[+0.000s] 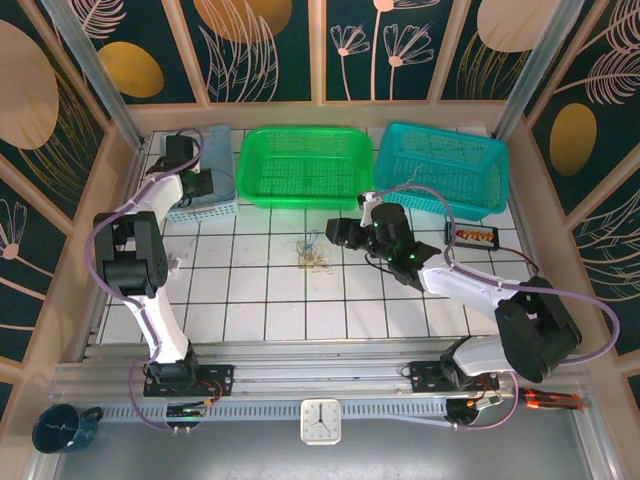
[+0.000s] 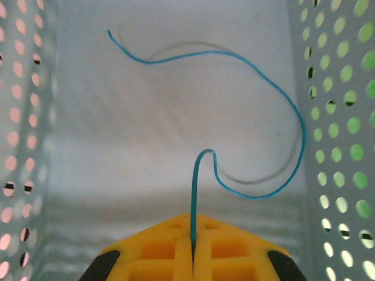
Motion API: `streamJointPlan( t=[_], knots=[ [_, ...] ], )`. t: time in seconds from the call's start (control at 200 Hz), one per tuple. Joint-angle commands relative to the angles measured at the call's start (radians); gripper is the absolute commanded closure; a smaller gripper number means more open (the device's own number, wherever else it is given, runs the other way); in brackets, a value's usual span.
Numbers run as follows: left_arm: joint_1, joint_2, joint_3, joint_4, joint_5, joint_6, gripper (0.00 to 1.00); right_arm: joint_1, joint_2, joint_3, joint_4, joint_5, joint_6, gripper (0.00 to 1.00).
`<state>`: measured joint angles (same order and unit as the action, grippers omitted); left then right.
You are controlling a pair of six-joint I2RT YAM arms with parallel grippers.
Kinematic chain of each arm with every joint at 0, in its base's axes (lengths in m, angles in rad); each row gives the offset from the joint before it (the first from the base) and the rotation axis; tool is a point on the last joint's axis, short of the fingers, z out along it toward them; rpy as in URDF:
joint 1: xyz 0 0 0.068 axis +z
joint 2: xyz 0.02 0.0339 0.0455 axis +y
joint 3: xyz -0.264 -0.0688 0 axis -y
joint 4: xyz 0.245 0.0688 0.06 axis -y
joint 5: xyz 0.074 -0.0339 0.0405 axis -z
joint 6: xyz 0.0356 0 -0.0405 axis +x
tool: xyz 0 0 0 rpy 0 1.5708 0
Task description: Untangle the cables
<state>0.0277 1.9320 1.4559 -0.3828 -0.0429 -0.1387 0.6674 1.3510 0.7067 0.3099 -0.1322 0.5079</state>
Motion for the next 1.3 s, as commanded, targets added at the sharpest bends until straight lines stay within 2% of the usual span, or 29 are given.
streamJointPlan(
  t=[0.0, 0.34, 0.611, 1.111, 1.296],
  knots=[
    [0.005, -0.035, 0.082, -0.079, 0.001, -0.002, 1.0, -0.006, -0.009, 0.005, 0.012, 0.003, 0.012, 0.37],
    [0.004, -0.071, 0.342, -0.176, 0.069, -0.036, 1.0, -0.005, 0.022, 0.022, 0.016, -0.012, 0.012, 0.37],
    [0.004, 0.011, 0.483, -0.164, 0.029, -0.056, 1.0, -0.005, 0.015, 0.007, 0.014, -0.01, 0.013, 0.37],
    [0.005, 0.077, 0.248, 0.161, -0.167, -0.062, 1.0, -0.007, -0.029, -0.01, -0.027, 0.02, 0.006, 0.37],
    [0.006, 0.122, 0.194, 0.191, -0.21, -0.07, 1.0, -0.006, -0.048, -0.016, -0.043, 0.029, 0.004, 0.37]
  ],
)
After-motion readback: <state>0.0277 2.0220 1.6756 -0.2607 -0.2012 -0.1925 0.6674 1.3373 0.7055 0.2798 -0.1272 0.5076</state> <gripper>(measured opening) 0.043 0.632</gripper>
